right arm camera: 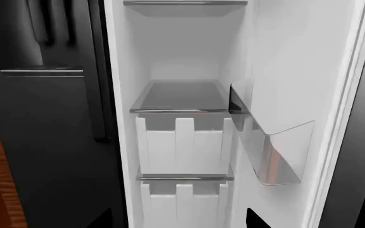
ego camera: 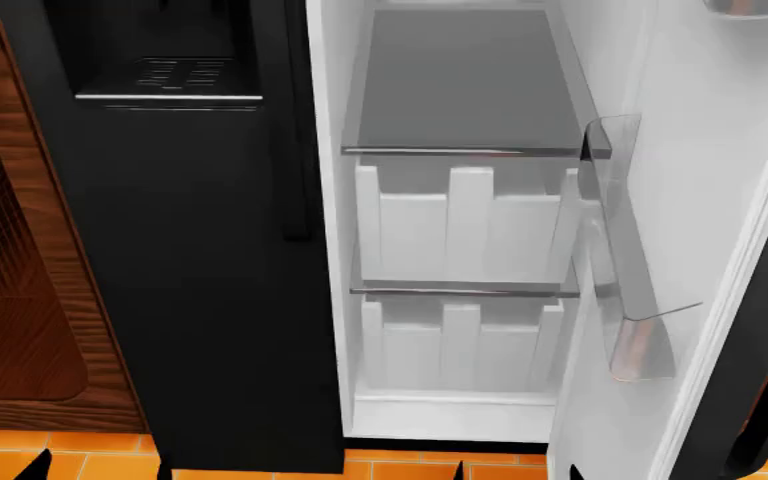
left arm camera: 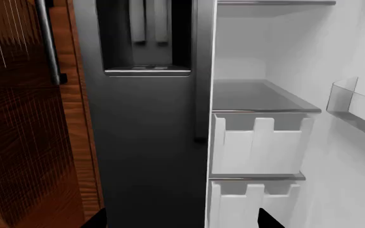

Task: Close the fridge door

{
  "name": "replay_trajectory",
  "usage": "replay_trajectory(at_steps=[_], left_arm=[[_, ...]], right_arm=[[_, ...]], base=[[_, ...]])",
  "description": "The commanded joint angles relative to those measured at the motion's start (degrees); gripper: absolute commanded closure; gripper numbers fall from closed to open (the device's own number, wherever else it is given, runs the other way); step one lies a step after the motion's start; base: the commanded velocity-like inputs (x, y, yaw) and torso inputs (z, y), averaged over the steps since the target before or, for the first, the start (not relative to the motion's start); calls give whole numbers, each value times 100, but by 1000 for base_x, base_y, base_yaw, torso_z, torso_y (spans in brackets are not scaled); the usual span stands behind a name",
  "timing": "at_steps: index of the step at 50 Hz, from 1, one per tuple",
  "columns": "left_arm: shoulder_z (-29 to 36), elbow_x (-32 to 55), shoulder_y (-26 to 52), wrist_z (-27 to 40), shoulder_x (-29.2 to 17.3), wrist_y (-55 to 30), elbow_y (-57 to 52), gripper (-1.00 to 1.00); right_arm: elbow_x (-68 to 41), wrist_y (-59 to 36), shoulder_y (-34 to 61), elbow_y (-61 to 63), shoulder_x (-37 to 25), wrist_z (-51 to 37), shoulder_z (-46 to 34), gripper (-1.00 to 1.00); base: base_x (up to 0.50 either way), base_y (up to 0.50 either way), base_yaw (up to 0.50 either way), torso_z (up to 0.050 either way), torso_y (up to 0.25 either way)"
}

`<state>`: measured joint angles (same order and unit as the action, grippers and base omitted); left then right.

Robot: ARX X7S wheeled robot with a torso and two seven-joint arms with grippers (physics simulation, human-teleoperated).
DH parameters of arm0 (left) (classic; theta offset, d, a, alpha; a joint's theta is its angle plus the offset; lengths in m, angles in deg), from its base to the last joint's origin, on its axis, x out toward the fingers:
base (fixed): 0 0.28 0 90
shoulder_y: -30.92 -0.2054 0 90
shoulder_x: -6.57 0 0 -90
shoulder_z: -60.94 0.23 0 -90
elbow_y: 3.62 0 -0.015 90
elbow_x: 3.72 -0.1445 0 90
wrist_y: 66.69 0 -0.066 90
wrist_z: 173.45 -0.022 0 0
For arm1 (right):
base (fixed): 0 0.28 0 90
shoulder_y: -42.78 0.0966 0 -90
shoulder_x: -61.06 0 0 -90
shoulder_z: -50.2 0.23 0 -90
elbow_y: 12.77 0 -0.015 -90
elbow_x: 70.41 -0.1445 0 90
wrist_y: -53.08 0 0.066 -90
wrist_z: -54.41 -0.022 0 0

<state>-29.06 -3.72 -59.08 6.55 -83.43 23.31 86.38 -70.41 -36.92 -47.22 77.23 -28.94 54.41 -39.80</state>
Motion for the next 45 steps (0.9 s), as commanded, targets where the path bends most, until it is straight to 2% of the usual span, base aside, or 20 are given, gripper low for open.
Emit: replay_trajectory(at_steps=[1,13,26,45], left_arm=[[64,56,0,64,-57,0,0,-100],[421,160,-443,347,-252,63,-429,-100],[518,298,-302,519,-390,30,-332,-100],[661,420,-272,659,-532,12,-354,-100]], right_arm=[[-54,0,0,0,-54,-72,-72,-100],[-174,-38,-409,404,-296,-299,-292,-100],[-274,-197,-290,390,-386,-462,-455,-100],[-391,-255,-266,426,-514,-612,-616,-100]], base=[[0,0,0,0,0],[0,0,0,0,0],[0,-16,0,0,0],[-1,-497,0,0,0]])
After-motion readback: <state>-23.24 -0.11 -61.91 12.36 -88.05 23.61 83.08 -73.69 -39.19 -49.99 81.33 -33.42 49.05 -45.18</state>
